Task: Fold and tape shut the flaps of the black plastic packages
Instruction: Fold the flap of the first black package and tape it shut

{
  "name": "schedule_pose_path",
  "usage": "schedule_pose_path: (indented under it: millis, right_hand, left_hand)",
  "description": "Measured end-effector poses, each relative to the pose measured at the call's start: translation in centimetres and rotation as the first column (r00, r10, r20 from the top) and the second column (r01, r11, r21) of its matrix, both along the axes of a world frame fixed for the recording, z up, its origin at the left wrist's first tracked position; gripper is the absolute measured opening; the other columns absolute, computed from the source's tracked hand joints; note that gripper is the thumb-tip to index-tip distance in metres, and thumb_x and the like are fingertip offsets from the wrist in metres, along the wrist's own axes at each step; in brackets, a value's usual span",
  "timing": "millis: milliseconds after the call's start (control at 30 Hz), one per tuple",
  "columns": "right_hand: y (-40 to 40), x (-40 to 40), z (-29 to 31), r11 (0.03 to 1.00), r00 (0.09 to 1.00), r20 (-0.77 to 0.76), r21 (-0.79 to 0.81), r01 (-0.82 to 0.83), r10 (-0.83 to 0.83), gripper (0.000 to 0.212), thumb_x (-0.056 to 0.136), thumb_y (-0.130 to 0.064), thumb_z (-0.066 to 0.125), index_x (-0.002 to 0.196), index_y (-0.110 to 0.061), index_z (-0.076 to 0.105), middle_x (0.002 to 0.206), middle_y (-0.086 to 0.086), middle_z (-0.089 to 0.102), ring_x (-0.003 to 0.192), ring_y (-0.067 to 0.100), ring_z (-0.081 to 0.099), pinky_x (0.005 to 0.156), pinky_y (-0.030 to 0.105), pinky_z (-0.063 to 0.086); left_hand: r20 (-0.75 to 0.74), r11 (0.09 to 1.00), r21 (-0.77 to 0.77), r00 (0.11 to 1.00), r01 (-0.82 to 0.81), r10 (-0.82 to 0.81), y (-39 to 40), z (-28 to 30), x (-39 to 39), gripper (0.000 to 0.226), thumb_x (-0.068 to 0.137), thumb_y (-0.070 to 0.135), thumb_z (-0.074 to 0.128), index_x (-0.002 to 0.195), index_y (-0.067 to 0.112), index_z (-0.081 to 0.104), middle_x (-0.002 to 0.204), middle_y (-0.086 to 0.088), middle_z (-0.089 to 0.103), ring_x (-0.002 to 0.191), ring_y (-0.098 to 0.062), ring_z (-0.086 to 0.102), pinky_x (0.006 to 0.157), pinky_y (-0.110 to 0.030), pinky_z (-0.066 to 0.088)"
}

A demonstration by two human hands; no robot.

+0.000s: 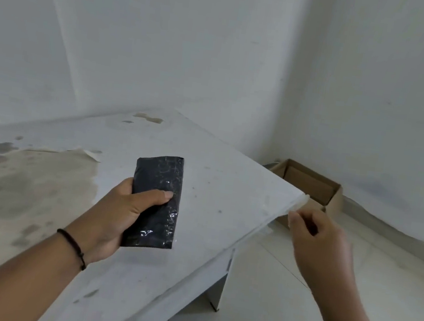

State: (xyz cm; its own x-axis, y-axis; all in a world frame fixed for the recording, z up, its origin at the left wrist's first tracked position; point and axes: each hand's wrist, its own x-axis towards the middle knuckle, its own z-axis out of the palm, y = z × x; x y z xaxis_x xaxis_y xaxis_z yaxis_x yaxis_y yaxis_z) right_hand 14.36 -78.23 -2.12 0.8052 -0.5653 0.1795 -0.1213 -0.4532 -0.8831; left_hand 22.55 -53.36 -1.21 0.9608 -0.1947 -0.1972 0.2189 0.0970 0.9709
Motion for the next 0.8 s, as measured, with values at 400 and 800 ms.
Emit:
schedule_pose_path:
  millis: [400,800]
  right_hand:
    - [0.4,1.1,-4.3,0.897,0.978,-0.205,0.427,0.115,-0.028,0.016,0.096,-0.032,0.05,0.09,-0.021,0.061,0.099,0.0,0.064,0.094,0.015,0.057,0.082,0.035,0.043]
    - [-6.0,8.7,-2.6,0.737,0.934,-0.257,0.576,0.355,-0.249,0.054,0.071,-0.054,0.072,0.101,-0.01,0.064,0.093,0.001,0.066,0.079,0.017,0.055,0.061,0.033,0.04]
  left_hand:
    - [-0.098,0.982,-0.18,0.993,0.051,-0.07,1.6,-2.1,0.8,0.026,0.07,0.019,0.066,0.094,0.01,0.064,0.067,-0.005,0.07,0.05,-0.016,0.066,0.044,-0.026,0.053]
    - [-0.073,0.999,-0.045,0.997,-0.004,0.0,1.1,-2.5,1.0,0.052,0.066,0.019,0.08,0.113,0.009,0.06,0.082,-0.008,0.073,0.061,-0.021,0.069,0.052,-0.032,0.056]
